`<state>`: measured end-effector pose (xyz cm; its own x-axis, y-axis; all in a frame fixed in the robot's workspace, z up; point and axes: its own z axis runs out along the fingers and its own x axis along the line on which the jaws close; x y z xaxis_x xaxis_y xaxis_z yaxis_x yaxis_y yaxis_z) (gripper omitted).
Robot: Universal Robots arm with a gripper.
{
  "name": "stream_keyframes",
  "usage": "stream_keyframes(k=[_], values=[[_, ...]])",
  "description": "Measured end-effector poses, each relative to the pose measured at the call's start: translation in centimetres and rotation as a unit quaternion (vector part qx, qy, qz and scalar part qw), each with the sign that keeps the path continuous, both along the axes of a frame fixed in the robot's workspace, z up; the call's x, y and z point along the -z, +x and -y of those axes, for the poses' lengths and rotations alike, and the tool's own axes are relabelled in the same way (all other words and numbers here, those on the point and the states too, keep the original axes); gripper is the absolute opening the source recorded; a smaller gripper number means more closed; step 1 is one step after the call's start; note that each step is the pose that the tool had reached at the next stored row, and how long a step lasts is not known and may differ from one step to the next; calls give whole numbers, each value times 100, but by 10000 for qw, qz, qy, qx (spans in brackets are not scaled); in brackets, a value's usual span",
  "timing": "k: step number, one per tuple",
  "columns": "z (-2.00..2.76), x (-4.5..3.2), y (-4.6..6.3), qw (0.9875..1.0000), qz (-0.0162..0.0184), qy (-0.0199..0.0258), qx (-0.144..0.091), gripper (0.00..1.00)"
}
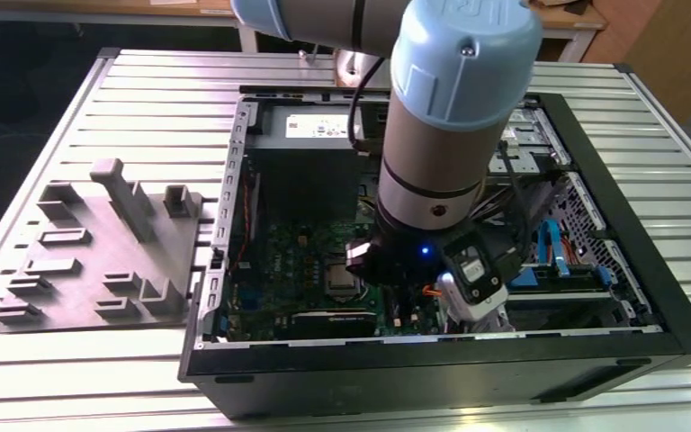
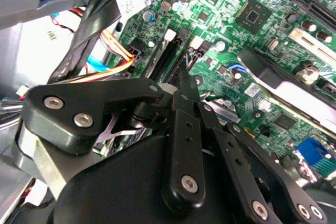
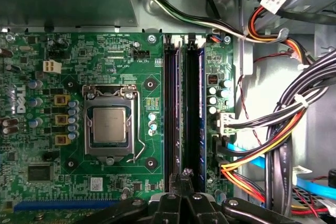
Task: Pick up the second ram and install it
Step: 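Press down the second ram until it locks into place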
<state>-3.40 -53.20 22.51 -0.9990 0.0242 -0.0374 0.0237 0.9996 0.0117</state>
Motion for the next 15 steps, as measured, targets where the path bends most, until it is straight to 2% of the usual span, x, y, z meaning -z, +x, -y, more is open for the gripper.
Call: stream_keyframes(k=[7, 15], values=[[2, 54, -1, 10000, -2, -6, 0, 10], [0, 63, 0, 10000, 0, -1, 0, 10]])
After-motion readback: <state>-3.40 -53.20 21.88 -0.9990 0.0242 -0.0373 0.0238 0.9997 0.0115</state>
